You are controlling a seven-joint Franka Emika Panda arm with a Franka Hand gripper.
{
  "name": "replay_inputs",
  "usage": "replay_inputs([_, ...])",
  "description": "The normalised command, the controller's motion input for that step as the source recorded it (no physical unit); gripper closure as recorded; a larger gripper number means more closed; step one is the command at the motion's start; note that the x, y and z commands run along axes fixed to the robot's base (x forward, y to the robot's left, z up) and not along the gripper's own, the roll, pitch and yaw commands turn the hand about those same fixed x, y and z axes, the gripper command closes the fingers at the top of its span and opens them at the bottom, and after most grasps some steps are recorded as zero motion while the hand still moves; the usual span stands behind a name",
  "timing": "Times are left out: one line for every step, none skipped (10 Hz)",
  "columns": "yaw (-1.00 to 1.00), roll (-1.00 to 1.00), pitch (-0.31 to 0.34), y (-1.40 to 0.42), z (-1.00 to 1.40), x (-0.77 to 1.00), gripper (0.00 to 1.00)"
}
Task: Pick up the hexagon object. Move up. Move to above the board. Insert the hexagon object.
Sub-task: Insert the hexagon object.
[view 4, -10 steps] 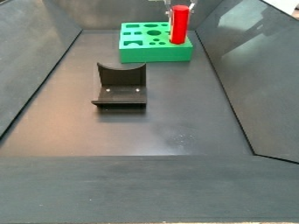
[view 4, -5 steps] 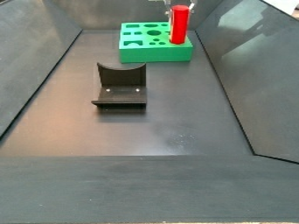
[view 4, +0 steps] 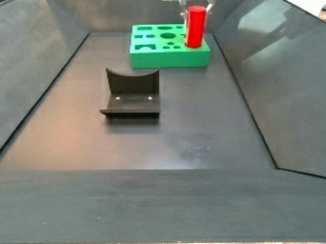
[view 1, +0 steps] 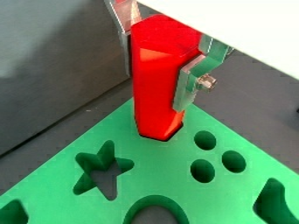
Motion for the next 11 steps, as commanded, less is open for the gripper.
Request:
replay_inputs([-0.31, 0.11, 0.0, 0.05, -0.3, -0.13, 1.0])
replay_inputs([0.0, 0.0, -0.009, 0.0, 0.0, 0.0, 1.0])
replay_inputs([0.0, 0.0, -0.017, 0.0, -0.02, 0.0, 1.0])
replay_inputs([0.0, 0.06, -0.047, -0.06, -0.25, 0.0, 1.0])
replay_inputs([0.05, 0.18, -0.1, -0.09, -0.63, 0.0, 1.0])
replay_inputs([0.14, 0.25, -0.107, -0.03, -0.76, 0.0, 1.0])
replay_inputs([0.16, 0.21, -0.129, -0.07, -0.81, 0.0, 1.0])
replay_inputs([0.1, 0.15, -0.139, -0.21, -0.88, 0.0, 1.0])
replay_inputs([0.07, 0.13, -0.173, -0.19, -0.85, 0.0, 1.0])
replay_inputs([0.0, 0.0, -0.05, 0.0, -0.15, -0.02, 1.0])
replay_inputs([0.0, 0.0, 0.0, 0.0, 0.0, 0.0, 1.0])
